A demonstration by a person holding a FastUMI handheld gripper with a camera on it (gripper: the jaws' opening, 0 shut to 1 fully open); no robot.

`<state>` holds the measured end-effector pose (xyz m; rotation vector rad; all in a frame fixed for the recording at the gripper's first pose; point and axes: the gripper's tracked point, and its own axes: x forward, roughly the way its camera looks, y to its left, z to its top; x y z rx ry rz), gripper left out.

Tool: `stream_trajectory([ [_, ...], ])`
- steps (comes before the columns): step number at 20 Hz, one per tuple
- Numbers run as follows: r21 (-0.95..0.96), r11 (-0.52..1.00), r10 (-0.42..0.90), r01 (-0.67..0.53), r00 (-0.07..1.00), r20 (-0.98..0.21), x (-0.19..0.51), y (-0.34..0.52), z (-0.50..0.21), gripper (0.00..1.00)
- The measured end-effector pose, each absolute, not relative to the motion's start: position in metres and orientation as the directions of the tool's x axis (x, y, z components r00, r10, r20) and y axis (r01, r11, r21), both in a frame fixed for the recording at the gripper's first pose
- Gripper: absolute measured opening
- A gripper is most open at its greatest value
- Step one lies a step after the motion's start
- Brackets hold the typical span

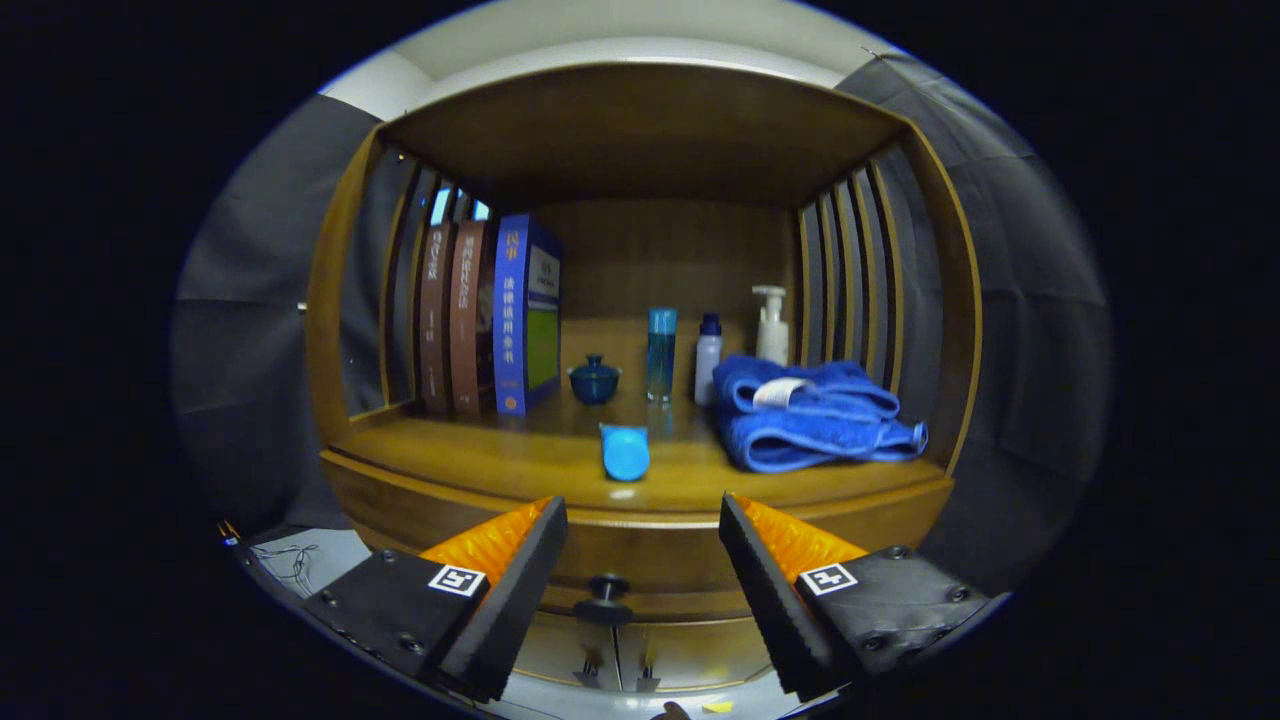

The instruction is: Pull open the drawer, take out the items inside it, and place them on the countertop above the cabinet.

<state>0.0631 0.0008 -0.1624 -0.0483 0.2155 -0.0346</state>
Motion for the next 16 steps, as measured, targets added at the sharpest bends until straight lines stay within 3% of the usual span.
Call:
stream_trajectory([
  [6, -0.047, 0.998, -0.034, 0.030, 0.995, -0.093, 0.065, -0.001, -0.064, 0.98],
  [16, -0.043, 0.998, 0.047, -0.046, 0.999, 0.008, 0.014, 0.027, 0.046, 0.98],
])
